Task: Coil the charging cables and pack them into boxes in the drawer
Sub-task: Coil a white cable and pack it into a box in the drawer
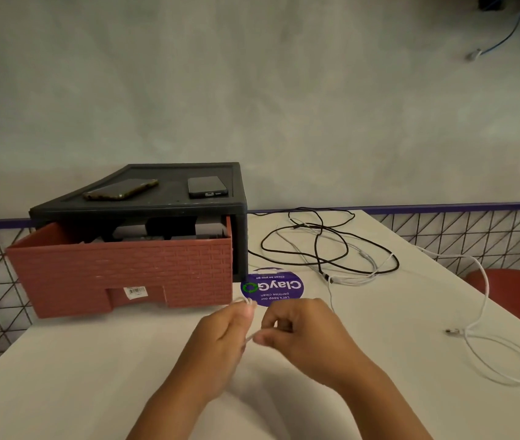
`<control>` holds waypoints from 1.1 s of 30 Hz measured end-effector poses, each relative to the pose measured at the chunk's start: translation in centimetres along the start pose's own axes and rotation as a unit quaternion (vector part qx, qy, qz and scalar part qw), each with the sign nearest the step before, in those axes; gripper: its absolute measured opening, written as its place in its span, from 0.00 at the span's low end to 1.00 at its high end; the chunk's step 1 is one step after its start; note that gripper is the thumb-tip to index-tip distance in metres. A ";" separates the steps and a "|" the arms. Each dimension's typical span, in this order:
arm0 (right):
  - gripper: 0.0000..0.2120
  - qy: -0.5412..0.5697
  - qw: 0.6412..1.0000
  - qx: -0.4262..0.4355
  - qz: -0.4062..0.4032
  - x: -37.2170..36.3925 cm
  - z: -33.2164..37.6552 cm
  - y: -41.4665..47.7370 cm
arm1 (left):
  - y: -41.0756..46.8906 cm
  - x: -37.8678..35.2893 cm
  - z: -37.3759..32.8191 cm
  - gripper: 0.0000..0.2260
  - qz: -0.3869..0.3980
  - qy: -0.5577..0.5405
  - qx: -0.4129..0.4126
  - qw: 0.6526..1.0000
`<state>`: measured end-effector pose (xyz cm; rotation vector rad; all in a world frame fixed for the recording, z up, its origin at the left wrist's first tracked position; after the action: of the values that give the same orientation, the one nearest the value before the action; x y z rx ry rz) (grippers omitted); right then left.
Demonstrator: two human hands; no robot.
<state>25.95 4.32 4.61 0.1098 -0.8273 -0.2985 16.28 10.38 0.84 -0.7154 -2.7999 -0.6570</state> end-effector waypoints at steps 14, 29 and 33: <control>0.20 0.299 0.954 -0.027 0.018 0.1 -0.8 0.5 | -1.0 -1.8 -1.2 0.22 0.019 -0.442 0.148 0.885; 0.15 0.282 0.957 -0.056 -0.033 0.4 -2.2 1.1 | -1.3 -2.8 -0.8 0.22 0.120 -0.648 0.137 0.740; 0.11 0.241 0.967 -0.075 -0.007 -1.0 -2.5 1.4 | -0.8 -0.9 -0.1 0.22 0.105 -0.639 0.065 0.759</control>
<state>27.44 5.88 2.51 0.0421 -0.3188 -0.3290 16.63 9.33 0.36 -2.0045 -3.6556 0.2709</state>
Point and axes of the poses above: each hand's wrist, its own y-axis towards the middle knuckle, its own x-axis out of the back of the hand, z = x × y, the point moved 9 cm from there along y, towards the middle knuckle, and after that the axes turned 8 degrees about -x, right-handed, at the moved point
